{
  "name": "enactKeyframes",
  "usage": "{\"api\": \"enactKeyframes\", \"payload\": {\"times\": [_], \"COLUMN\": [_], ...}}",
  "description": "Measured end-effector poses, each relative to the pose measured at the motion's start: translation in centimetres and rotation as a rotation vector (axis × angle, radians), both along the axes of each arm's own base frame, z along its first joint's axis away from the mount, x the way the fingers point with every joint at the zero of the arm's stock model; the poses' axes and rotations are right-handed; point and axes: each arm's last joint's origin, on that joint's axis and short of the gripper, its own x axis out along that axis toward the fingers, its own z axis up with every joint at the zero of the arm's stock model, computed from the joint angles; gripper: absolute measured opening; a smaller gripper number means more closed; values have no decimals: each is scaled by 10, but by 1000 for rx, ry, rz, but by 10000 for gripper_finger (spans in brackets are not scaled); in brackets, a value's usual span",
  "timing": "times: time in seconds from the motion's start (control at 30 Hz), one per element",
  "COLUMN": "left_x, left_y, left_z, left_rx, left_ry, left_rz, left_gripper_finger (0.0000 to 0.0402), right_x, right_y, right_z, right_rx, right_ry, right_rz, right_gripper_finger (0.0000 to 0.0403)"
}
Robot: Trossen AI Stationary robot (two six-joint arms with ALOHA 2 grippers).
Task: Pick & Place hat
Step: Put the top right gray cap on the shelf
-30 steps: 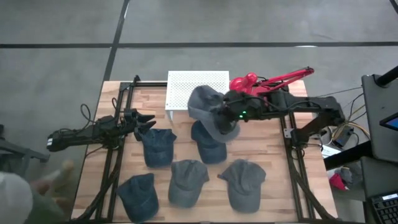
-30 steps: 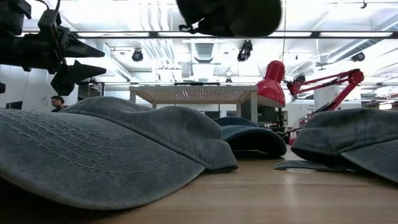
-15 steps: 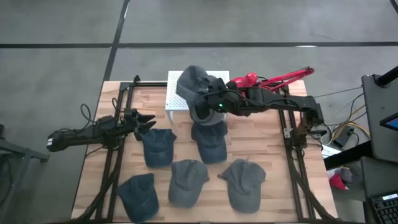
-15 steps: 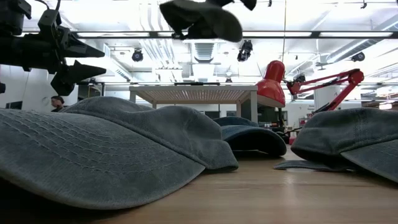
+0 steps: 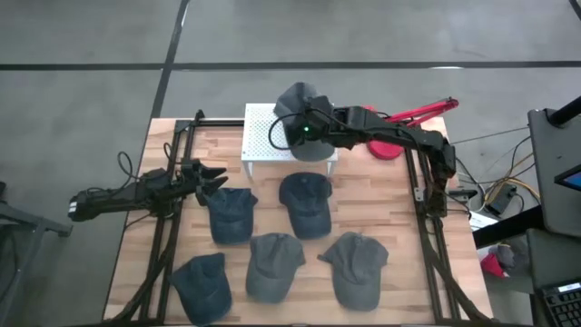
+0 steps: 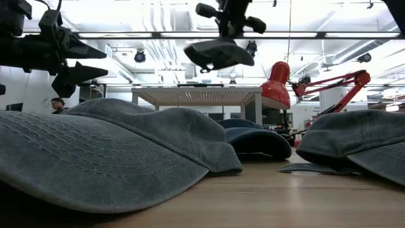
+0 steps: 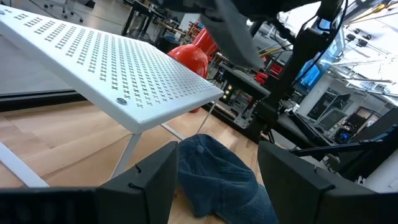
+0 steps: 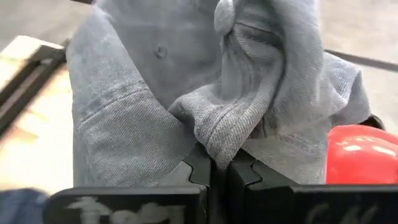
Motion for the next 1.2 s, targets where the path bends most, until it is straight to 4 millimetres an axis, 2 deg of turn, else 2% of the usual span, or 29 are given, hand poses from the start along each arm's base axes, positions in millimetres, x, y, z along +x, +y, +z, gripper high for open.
{"api": "enactKeyframes", "payload": {"times": [0.23,0.67,1.2], "left_x": [0,0,0], "left_y": [0,0,0], "left_z": [0,0,0], "left_rx": [0,0,0], "left_ry": [1,1,1], "left_rz": [0,0,0], "left_gripper_finger": [223,223,223], "right_x": [0,18,13], "right_y": [-12,-29,-37], "right_z": [-13,-53,-59], "right_rx": [24,52,49], "right_ry": [22,119,177], "right_rz": [-60,-101,-131], "right_gripper_finger": [12,13,13]}}
